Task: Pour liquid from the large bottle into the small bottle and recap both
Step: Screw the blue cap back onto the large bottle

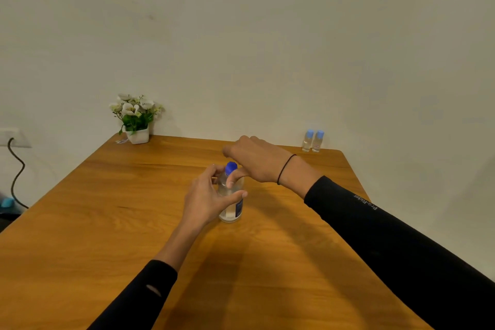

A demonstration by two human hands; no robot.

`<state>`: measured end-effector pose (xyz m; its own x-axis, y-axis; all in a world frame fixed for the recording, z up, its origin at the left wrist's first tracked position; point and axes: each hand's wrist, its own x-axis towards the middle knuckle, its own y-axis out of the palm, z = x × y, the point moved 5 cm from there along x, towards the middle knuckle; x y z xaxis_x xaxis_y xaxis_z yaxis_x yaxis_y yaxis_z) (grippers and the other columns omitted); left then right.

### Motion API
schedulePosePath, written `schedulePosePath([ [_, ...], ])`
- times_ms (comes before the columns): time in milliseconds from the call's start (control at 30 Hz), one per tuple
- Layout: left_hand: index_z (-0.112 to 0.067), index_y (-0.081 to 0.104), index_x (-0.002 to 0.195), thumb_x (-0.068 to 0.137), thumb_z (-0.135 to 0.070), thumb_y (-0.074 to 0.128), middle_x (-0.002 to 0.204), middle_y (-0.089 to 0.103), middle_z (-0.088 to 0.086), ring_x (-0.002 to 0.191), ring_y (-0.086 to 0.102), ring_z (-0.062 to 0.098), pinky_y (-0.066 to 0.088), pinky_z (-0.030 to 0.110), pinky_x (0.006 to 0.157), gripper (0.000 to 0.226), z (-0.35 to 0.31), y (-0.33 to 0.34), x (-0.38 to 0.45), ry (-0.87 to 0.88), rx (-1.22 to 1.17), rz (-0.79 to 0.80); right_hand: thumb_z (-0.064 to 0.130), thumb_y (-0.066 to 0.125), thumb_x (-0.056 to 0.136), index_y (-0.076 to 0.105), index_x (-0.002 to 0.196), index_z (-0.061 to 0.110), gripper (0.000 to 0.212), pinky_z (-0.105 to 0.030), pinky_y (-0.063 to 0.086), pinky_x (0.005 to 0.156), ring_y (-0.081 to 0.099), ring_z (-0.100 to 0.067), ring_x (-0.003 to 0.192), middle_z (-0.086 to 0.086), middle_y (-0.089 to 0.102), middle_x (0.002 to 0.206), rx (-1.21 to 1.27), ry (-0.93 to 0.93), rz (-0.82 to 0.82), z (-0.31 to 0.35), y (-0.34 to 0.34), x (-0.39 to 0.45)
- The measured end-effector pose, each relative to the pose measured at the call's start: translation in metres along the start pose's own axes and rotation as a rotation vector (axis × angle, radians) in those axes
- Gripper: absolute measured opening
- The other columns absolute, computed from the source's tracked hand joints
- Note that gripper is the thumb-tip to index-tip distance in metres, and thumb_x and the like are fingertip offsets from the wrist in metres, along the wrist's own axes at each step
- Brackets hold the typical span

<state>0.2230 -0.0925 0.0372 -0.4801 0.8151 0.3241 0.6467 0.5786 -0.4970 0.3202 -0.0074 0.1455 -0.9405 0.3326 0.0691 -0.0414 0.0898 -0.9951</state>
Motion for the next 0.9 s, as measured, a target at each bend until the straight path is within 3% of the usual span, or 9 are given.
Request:
schedulePosePath([
  [100, -0.029, 0.064, 0.123, 0.065, -0.058, 0.096, 0.119, 0.073, -0.011, 0.111, 0.068, 0.015, 0.062, 0.042, 0.089, 0.073, -0.001, 0.0001, 0.001, -0.006, 0.022, -0.003, 0.015, 0.065, 0.101, 0.058, 0.105, 0.019, 0.009, -0.03, 0.043, 0.06, 0.056, -0.013, 0.068, 0.005, 0.056, 0.086, 0.098, -0.054, 0.018, 0.001, 0.0007, -0.0018],
  [200, -0.029, 0.065, 0.12, 0.066, -0.06, 0.094, 0.116, 0.073, -0.013, 0.109, 0.068, 0.014, 0.062, 0.04, 0.086, 0.069, -0.0002, 0.0002, 0.0014, 0.009, 0.027, 0.003, 0.037, 0.062, 0.104, 0.052, 0.089, 0.019, 0.025, -0.027, 0.026, 0.052, 0.042, -0.011, 0.06, 0.005, 0.043, 0.078, -0.018, 0.023, -0.012, -0.0001, -0.0008, -0.0011],
  [267, -0.03, 0.066, 0.119, 0.065, -0.061, 0.093, 0.113, 0.072, -0.016, 0.108, 0.068, 0.012, 0.062, 0.039, 0.083, 0.068, 0.0019, 0.0007, 0.0016, 0.01, 0.02, 0.007, 0.05, 0.06, 0.102, 0.05, 0.094, 0.019, 0.034, -0.028, 0.029, 0.054, 0.043, -0.014, 0.064, -0.002, 0.053, 0.088, -0.078, 0.048, -0.022, -0.0012, -0.0021, 0.0004],
  [367, -0.032, 0.064, 0.121, 0.063, -0.064, 0.093, 0.114, 0.07, -0.017, 0.107, 0.067, 0.012, 0.061, 0.036, 0.083, 0.072, 0.0047, 0.0011, 0.0026, 0.009, 0.027, -0.004, 0.024, 0.067, 0.101, 0.058, 0.112, 0.02, 0.015, -0.033, 0.046, 0.066, 0.058, -0.022, 0.081, -0.004, 0.061, 0.102, 0.134, 0.011, 0.037, 0.002, -0.0029, -0.0006],
  [433, -0.032, 0.064, 0.121, 0.063, -0.066, 0.092, 0.113, 0.07, -0.016, 0.106, 0.067, 0.014, 0.062, 0.039, 0.083, 0.073, 0.0054, 0.0017, 0.003, 0.022, 0.04, -0.007, 0.013, 0.066, 0.099, 0.058, 0.099, 0.02, 0.011, -0.027, 0.038, 0.059, 0.057, -0.022, 0.075, 0.002, 0.054, 0.087, 0.133, -0.004, 0.039, 0.0036, -0.0023, -0.0016],
  [600, -0.034, 0.064, 0.115, 0.065, -0.06, 0.092, 0.106, 0.071, -0.02, 0.102, 0.069, 0.009, 0.064, 0.049, 0.081, 0.063, 0.005, 0.0016, 0.0022, 0.034, 0.028, 0.0, 0.053, 0.062, 0.1, 0.053, 0.099, 0.018, 0.035, -0.029, 0.037, 0.056, 0.052, -0.018, 0.071, 0.002, 0.046, 0.083, -0.041, 0.059, -0.015, 0.0036, 0.0023, 0.0011],
  [700, -0.029, 0.063, 0.121, 0.066, -0.056, 0.094, 0.114, 0.072, -0.011, 0.108, 0.069, 0.016, 0.064, 0.05, 0.086, 0.068, 0.0055, 0.0029, 0.003, 0.02, 0.033, 0.008, 0.035, 0.07, 0.098, 0.057, 0.119, 0.016, 0.031, -0.033, 0.047, 0.07, 0.061, -0.026, 0.093, -0.005, 0.06, 0.108, 0.11, -0.007, 0.042, 0.0067, -0.0022, 0.0],
  [767, -0.03, 0.063, 0.121, 0.066, -0.056, 0.095, 0.113, 0.071, -0.012, 0.108, 0.068, 0.017, 0.063, 0.048, 0.085, 0.069, 0.005, 0.003, 0.0031, 0.029, 0.047, -0.001, 0.019, 0.066, 0.1, 0.06, 0.103, 0.015, 0.007, -0.029, 0.04, 0.061, 0.06, -0.026, 0.084, -0.005, 0.06, 0.097, 0.094, -0.032, 0.044, 0.0083, -0.003, -0.0012],
  [900, -0.033, 0.064, 0.117, 0.066, -0.057, 0.092, 0.104, 0.068, -0.023, 0.102, 0.069, 0.01, 0.064, 0.044, 0.078, 0.064, 0.0037, 0.0016, 0.0018, 0.052, 0.032, -0.005, 0.04, 0.058, 0.106, 0.046, 0.089, 0.02, 0.029, -0.028, 0.026, 0.052, 0.04, -0.015, 0.062, 0.001, 0.041, 0.081, -0.097, 0.055, -0.037, 0.006, -0.0011, -0.001],
])
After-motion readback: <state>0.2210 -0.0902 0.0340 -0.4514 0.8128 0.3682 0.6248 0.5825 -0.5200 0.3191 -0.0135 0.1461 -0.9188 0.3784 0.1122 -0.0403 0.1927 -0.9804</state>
